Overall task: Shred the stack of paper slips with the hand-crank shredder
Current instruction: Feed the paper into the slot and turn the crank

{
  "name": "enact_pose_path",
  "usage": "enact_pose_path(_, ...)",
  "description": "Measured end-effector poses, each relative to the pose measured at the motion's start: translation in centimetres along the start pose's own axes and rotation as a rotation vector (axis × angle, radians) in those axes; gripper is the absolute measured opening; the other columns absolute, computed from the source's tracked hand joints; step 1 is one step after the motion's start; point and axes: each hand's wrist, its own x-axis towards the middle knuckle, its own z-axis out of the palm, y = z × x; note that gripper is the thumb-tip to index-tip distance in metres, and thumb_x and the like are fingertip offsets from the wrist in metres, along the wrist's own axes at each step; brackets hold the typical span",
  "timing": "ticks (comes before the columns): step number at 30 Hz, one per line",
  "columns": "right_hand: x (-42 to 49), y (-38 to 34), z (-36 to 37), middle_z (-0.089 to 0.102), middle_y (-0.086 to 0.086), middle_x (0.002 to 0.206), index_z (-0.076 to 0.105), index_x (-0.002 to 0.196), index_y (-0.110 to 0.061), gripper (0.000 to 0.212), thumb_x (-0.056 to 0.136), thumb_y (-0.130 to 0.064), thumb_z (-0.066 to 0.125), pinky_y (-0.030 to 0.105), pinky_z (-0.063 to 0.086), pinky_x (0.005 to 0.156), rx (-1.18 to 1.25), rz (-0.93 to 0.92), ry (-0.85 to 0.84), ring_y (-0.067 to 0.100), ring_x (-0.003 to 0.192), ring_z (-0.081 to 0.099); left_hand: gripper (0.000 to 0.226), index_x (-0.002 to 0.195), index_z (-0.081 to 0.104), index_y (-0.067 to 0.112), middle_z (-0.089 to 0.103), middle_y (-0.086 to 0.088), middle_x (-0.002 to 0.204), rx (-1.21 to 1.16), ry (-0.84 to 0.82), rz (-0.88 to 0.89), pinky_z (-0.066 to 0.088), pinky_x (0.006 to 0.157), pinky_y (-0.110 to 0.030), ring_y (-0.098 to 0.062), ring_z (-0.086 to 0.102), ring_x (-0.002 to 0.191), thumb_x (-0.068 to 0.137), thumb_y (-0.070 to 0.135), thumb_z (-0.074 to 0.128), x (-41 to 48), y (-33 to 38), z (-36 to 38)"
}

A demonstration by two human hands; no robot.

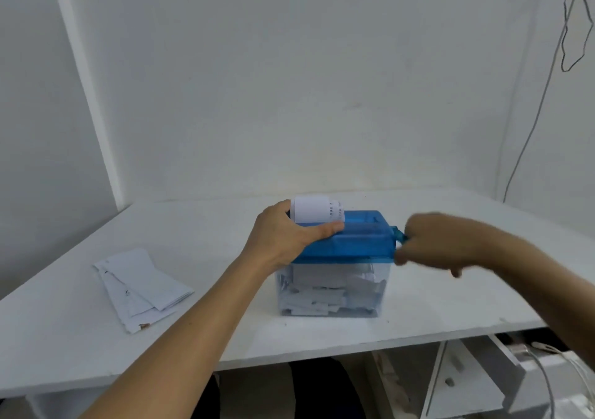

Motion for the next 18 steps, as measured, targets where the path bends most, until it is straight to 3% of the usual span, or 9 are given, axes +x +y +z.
enact_pose_path(2, 1.0, 0.0, -2.1, 0.048, 0.0, 0.053, 0.052, 0.07, -0.008, 0.028, 0.091, -0.023, 0.06, 0.026, 0.047, 0.05, 0.118, 0.035, -0.085, 0.014, 0.046, 0.044, 0.06, 0.108, 0.067, 0.033, 0.068, 0.021, 0.099, 0.014, -0.005, 0.002, 0.047, 0.058, -0.006, 0.003, 0.062, 0.088, 0.059, 0.06, 0.087, 0.0, 0.1, -0.1)
enact_pose_path(4, 1.8, 0.0, -3.4, 0.045, 0.0, 0.05, 0.051, 0.065, -0.009, 0.03, 0.09, -0.023, 0.06, 0.027, 0.045, 0.05, 0.183, 0.063, -0.057, 0.017, 0.046, 0.042, 0.058, 0.105, 0.069, 0.033, 0.069, 0.02, 0.096, 0.019, -0.007, 0.001, 0.048, 0.062, -0.009, 0.003, 0.064, 0.087, 0.058, 0.062, 0.087, 0.1, 0.0, -0.2)
enact_pose_path(8, 4.1, 0.1, -4.2, 0.058, 0.005, 0.053, 0.057, 0.065, -0.003, 0.038, 0.089, -0.031, 0.061, 0.028, 0.05, 0.051, 0.187, 0.061, 0.273, 0.019, 0.044, 0.056, 0.059, 0.107, 0.065, 0.034, 0.066, 0.022, 0.098, 0.033, -0.013, -0.005, 0.048, 0.065, -0.012, 0.003, 0.061, 0.087, 0.059, 0.062, 0.087, 0.2, 0.1, -0.1)
enact_pose_path(10, 6.0, 0.1, -3.3, 0.064, 0.008, 0.063, 0.061, 0.07, -0.003, 0.032, 0.086, -0.03, 0.059, 0.032, 0.054, 0.059, 0.178, 0.057, 0.44, 0.023, 0.054, 0.065, 0.061, 0.109, 0.064, 0.035, 0.063, 0.025, 0.097, 0.047, -0.009, -0.017, 0.045, 0.063, -0.01, 0.006, 0.059, 0.086, 0.059, 0.062, 0.086, 0.1, 0.0, -0.1)
enact_pose_path(12, 8.2, 0.5, -1.9, 0.064, 0.005, 0.072, 0.062, 0.074, -0.008, 0.027, 0.087, -0.031, 0.061, 0.032, 0.052, 0.059, 0.307, 0.033, 0.523, 0.024, 0.066, 0.063, 0.068, 0.115, 0.065, 0.032, 0.063, 0.025, 0.099, 0.051, -0.016, -0.016, 0.045, 0.064, -0.011, 0.006, 0.059, 0.088, 0.059, 0.064, 0.086, 0.0, -0.1, 0.0)
enact_pose_path(15, 10.7, 0.7, 0.3, 0.058, 0.005, 0.071, 0.054, 0.071, -0.01, 0.037, 0.09, -0.037, 0.07, 0.028, 0.043, 0.055, 0.669, 0.015, 0.495, 0.02, 0.063, 0.051, 0.073, 0.122, 0.064, 0.029, 0.062, 0.025, 0.101, 0.051, -0.019, 0.001, 0.044, 0.065, -0.01, 0.006, 0.058, 0.09, 0.06, 0.063, 0.085, -0.1, -0.2, 0.0)
enact_pose_path(18, 11.6, 1.1, 3.1, 0.06, 0.007, 0.065, 0.059, 0.07, -0.009, 0.038, 0.089, -0.04, 0.073, 0.028, 0.047, 0.054, 0.88, 0.09, 0.426, 0.018, 0.055, 0.052, 0.081, 0.125, 0.062, 0.028, 0.063, 0.021, 0.107, 0.044, -0.03, 0.01, 0.044, 0.065, -0.011, 0.005, 0.057, 0.091, 0.056, 0.066, 0.083, -0.1, -0.1, 0.0)
